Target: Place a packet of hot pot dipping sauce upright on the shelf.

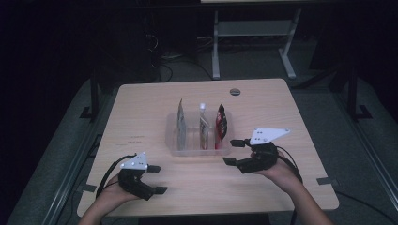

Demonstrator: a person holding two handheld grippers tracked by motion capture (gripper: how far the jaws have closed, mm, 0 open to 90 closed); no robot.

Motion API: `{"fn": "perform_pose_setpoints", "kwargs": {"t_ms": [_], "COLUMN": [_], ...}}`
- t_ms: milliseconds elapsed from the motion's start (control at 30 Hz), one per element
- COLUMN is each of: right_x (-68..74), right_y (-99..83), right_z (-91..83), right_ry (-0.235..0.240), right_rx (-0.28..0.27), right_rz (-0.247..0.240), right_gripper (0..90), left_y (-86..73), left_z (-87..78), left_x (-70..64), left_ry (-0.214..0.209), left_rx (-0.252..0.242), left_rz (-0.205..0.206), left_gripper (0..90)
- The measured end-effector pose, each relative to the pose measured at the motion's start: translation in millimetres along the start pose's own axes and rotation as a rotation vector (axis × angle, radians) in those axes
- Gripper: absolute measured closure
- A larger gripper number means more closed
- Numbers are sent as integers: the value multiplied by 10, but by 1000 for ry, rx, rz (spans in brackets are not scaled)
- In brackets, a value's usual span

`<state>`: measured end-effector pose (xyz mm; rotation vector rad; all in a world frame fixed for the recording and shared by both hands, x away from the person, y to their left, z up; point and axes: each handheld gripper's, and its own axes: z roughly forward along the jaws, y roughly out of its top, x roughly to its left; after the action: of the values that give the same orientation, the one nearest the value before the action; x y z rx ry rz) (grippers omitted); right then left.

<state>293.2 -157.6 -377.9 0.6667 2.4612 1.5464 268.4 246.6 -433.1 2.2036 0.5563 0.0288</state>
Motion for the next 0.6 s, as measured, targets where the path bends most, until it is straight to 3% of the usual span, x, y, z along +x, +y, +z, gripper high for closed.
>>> {"fn": "perform_pose_setpoints", "kwargs": {"t_ms": [300, 367, 600], "right_x": [-48, -83, -152], "right_y": [-268, -400, -650], "right_z": [-212, -271, -357], "right_ry": [-66, -98, -142], "right_rx": [21, 38, 86], "right_rz": [41, 57, 95], "right_gripper": [287, 283, 270], "left_y": [-35, -47, -91], "left_z": [-53, -63, -80], "left_x": [40, 38, 30], "left_ry": [20, 27, 43], "left_rx": [17, 17, 53], "left_rz": [-5, -10, -3], "left_gripper": [175, 175, 175]}}
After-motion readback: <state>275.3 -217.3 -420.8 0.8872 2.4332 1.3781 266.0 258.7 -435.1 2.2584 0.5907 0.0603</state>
